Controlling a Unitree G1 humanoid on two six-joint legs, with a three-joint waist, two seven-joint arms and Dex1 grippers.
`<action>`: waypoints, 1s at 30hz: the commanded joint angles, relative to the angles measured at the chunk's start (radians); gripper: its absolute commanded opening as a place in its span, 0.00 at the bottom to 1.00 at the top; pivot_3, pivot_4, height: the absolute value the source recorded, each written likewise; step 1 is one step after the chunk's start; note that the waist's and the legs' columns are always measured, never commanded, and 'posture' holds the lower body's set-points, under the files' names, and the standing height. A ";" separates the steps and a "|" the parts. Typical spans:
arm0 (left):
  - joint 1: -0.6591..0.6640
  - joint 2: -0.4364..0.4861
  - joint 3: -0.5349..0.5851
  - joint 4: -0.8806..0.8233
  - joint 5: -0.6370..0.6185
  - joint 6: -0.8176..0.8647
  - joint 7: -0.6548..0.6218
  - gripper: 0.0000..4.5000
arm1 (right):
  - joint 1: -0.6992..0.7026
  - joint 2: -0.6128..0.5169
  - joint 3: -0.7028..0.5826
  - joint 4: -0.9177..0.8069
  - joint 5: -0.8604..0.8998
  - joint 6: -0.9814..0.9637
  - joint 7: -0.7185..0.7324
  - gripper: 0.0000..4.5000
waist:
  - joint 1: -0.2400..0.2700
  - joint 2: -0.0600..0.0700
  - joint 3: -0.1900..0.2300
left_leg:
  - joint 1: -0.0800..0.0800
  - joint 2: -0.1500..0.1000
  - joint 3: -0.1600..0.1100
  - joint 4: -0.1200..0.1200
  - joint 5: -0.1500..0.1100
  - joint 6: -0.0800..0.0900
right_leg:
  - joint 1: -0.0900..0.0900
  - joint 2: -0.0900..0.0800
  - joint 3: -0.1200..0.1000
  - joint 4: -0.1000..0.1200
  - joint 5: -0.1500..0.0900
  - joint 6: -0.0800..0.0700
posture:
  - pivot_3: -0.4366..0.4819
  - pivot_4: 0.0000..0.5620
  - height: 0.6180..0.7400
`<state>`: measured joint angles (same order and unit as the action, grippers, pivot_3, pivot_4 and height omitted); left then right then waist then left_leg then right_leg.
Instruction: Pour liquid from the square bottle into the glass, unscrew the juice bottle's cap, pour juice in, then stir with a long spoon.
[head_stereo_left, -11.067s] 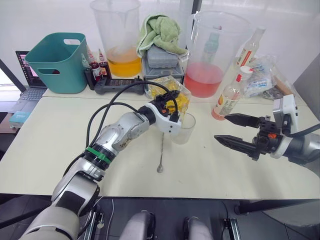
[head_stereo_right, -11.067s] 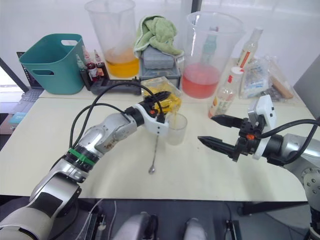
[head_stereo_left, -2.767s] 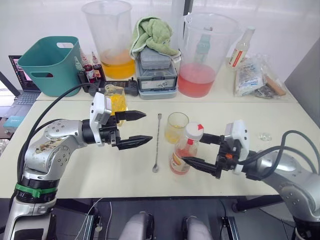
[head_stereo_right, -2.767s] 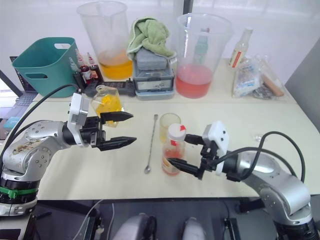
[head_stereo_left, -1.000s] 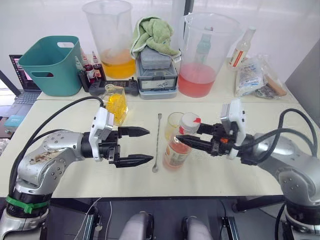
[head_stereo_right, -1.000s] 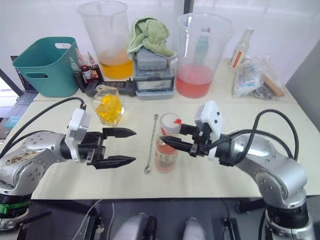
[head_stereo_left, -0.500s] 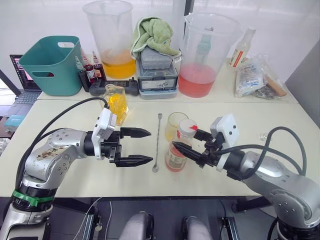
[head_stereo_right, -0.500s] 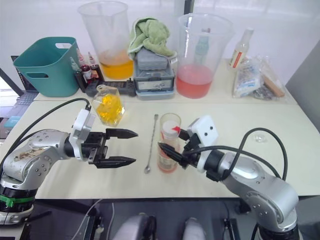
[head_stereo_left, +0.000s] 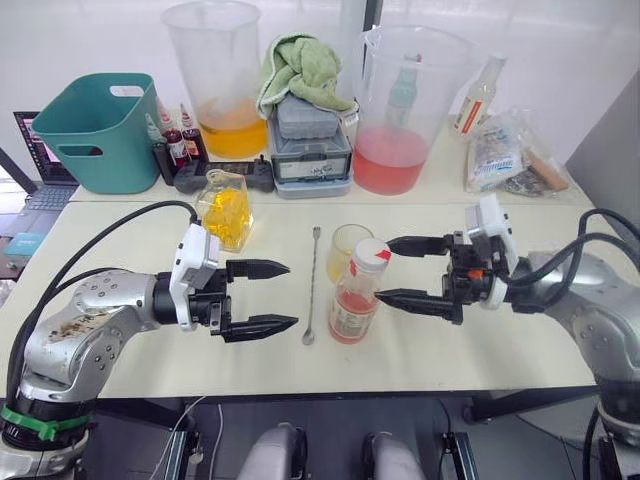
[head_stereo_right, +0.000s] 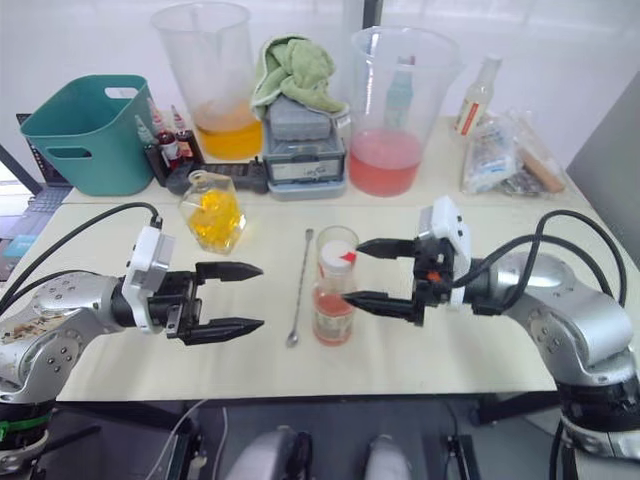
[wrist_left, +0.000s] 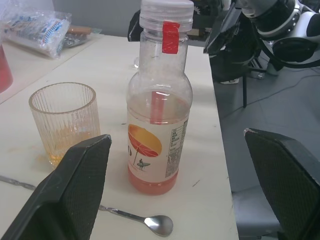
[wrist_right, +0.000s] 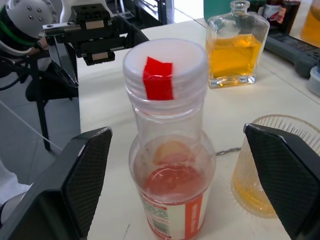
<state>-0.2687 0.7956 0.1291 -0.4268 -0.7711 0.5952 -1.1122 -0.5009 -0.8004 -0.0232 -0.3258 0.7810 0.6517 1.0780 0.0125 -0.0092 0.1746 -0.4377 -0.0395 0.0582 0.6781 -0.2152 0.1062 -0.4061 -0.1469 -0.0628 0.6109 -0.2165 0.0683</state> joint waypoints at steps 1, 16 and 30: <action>0.019 0.020 0.063 -0.060 -0.024 0.006 0.036 1.00 | -0.096 0.033 0.072 0.120 -0.078 -0.109 0.138 0.99 | -0.001 0.000 0.000 | 0.000 0.000 0.000 0.000 0.000 -0.001 | 0.000 0.000 0.000 0.000 0.000 0.000 | 0.48 0.27 1.00; 0.091 0.032 0.105 -0.115 -0.014 -0.005 0.106 1.00 | -0.161 0.162 0.137 0.260 -0.176 -0.225 0.288 0.59 | 0.001 0.000 0.000 | 0.000 -0.001 0.000 -0.001 0.000 -0.015 | -0.002 -0.001 0.000 0.001 0.000 -0.001 | 0.48 0.27 1.00; 0.010 0.022 0.020 -0.043 0.002 -0.024 0.026 1.00 | -0.017 0.150 -0.034 -0.118 -0.011 0.057 -0.078 0.27 | 0.004 0.000 0.000 | 0.000 0.000 0.000 -0.002 0.001 -0.017 | -0.003 -0.001 0.000 0.002 0.000 -0.001 | 0.48 0.27 1.00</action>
<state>-0.2381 0.8178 0.1567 -0.4675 -0.7687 0.5890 -1.0688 -0.5173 -0.6572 -0.0156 -0.3610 0.7205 0.6816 1.0567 0.0161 -0.0091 0.1746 -0.4377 -0.0400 0.0581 0.6758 -0.2146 0.0890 -0.4089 -0.1476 -0.0632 0.6127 -0.2162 0.0673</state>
